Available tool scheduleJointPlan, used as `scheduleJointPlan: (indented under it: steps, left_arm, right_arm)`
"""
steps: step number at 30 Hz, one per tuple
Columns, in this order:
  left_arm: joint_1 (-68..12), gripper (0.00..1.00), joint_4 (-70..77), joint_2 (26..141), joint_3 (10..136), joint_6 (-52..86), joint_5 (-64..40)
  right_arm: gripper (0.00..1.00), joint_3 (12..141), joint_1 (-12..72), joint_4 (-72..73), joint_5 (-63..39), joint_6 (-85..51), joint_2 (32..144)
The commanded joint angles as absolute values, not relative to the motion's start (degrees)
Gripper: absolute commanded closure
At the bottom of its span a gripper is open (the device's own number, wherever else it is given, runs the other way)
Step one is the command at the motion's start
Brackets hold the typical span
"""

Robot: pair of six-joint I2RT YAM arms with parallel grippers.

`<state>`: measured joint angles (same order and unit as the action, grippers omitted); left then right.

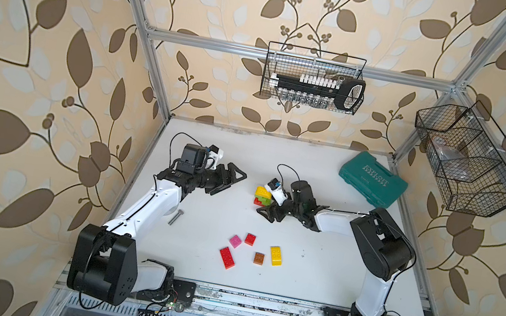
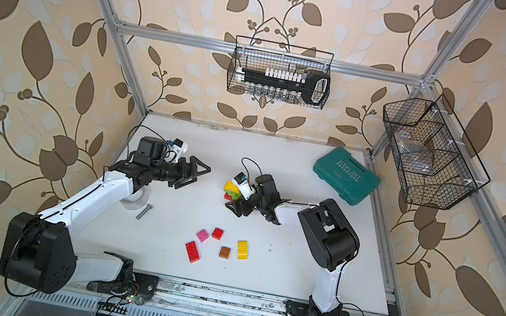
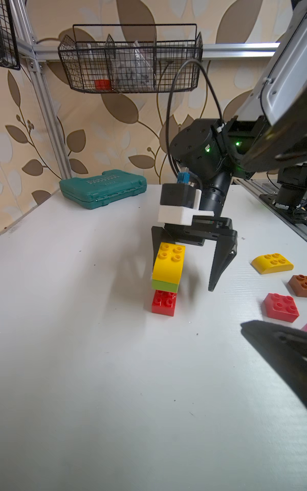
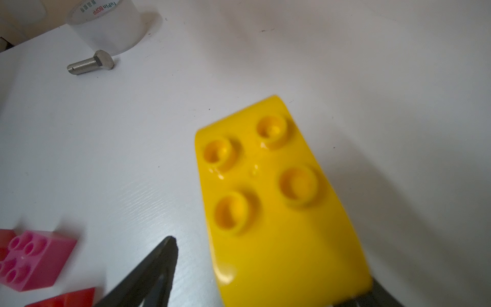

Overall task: Assemble the letter s with lego
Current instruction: Adjust the lego brick at the center of the board.

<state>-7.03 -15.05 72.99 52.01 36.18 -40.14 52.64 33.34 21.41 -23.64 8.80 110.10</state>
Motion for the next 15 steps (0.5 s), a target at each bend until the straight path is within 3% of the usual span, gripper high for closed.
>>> scheduleJointPlan:
  steps: [1,4,15]
  left_arm:
    - [-6.33,0.11,-14.94,71.59,54.05,34.73,-41.47]
    - [-6.33,0.12,-14.74,71.41,53.96,34.73,-41.57]
    - [-6.25,0.13,-14.79,71.18,53.93,34.58,-41.48]
  right_arm:
    - [0.23,49.32,33.77,23.77,-26.52,8.91,108.13]
    - [0.28,48.13,33.81,25.15,-26.44,8.72,107.73]
    - [0.33,49.5,35.31,27.27,-17.52,7.68,108.88]
